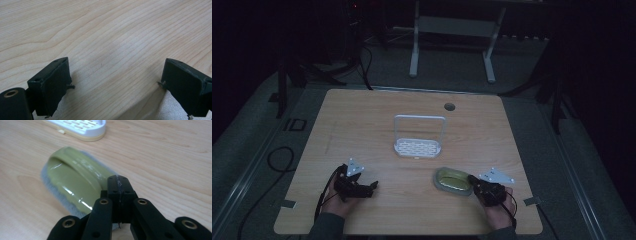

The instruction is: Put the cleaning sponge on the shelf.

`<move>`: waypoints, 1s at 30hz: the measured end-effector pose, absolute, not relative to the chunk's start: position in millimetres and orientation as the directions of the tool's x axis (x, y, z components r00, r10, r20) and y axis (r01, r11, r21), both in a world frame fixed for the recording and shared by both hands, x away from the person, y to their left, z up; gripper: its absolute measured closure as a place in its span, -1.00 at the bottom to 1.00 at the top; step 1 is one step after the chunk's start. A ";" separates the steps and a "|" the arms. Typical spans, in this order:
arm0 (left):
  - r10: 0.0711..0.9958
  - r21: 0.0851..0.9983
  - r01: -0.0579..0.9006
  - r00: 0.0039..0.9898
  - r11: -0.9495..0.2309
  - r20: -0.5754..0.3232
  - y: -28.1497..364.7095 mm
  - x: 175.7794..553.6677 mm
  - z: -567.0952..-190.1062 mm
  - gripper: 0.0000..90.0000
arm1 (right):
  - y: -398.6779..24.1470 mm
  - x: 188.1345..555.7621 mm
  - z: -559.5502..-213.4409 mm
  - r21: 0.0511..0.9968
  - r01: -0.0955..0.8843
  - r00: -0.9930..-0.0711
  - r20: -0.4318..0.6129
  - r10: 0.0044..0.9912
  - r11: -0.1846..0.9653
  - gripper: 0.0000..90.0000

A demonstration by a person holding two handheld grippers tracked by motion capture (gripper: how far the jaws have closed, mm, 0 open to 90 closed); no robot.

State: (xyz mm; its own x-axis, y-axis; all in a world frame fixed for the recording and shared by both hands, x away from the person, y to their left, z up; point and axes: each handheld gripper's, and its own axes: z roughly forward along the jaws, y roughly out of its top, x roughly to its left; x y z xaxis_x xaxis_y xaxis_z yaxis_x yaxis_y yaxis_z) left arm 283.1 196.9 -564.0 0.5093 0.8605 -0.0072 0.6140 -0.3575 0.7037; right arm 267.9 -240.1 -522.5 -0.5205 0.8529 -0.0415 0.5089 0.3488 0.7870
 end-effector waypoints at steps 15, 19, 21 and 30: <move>0.861 0.704 0.614 0.509 -0.358 -0.007 196.9 283.1 -563.9 -0.81 | -230.2 255.1 -508.0 0.760 0.481 -0.602 -0.076 0.794 0.438 0.63; 0.861 0.704 0.614 0.509 -0.357 -0.008 196.9 283.1 -564.0 -0.81 | -227.8 257.9 -502.0 0.743 0.478 -0.628 -0.085 0.774 0.469 0.47; 0.861 0.704 0.614 0.509 -0.357 -0.007 196.9 283.1 -564.0 -0.81 | -226.8 260.3 -499.9 0.733 0.481 -0.636 -0.086 0.766 0.482 0.39; 0.861 0.704 0.614 0.509 -0.357 -0.007 196.9 283.1 -564.0 -0.81 | -223.9 270.4 -487.9 0.703 0.486 -0.667 -0.085 0.740 0.519 0.21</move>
State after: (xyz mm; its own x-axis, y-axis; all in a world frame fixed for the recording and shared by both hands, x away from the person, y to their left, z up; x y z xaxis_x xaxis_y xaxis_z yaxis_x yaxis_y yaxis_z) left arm 283.1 196.9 -564.0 0.5091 0.8607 -0.0074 0.6138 -0.3570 0.7041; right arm 270.4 -223.9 -487.9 -0.6669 0.7403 -0.0853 0.4864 0.5191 0.7028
